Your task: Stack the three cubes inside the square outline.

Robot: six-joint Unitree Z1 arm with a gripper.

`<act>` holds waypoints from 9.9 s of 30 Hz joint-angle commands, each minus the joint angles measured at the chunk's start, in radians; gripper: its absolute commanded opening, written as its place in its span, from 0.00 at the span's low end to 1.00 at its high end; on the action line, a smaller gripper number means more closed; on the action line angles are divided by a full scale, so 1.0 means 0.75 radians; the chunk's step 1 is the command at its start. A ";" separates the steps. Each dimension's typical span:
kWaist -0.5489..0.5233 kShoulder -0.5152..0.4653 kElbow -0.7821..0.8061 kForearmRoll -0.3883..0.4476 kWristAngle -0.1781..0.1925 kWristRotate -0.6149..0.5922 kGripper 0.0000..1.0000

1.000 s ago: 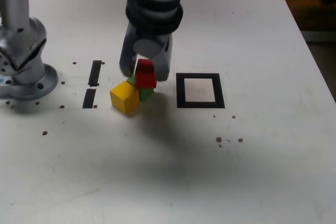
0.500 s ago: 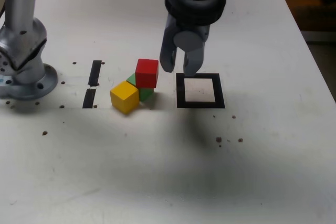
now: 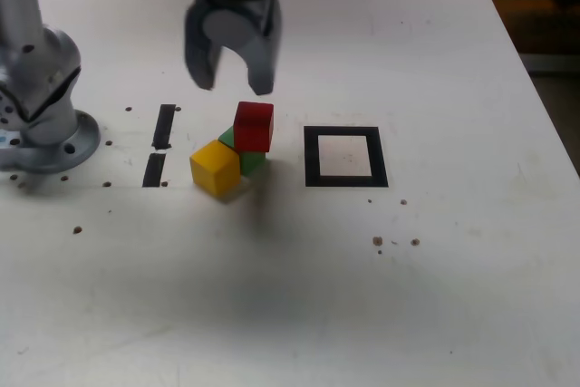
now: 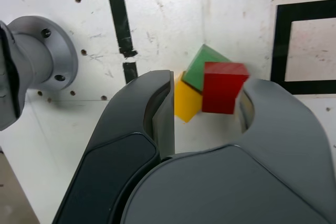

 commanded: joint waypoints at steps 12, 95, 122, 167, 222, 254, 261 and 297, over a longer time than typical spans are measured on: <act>0.020 0.062 0.162 -0.232 -0.063 0.064 0.98; 0.164 0.577 -0.289 -0.217 -0.054 0.065 0.16; 0.153 0.306 -0.178 -0.122 -0.054 0.096 0.99; -0.344 0.033 0.631 -0.502 0.003 0.260 0.77; -0.055 0.251 -0.500 0.179 -0.013 -0.092 0.21; 0.096 0.536 -0.463 0.001 -0.083 -0.020 0.22; 0.096 0.558 -0.459 -0.023 -0.083 -0.012 0.24; 0.096 -0.009 -0.041 0.099 -0.010 0.201 1.00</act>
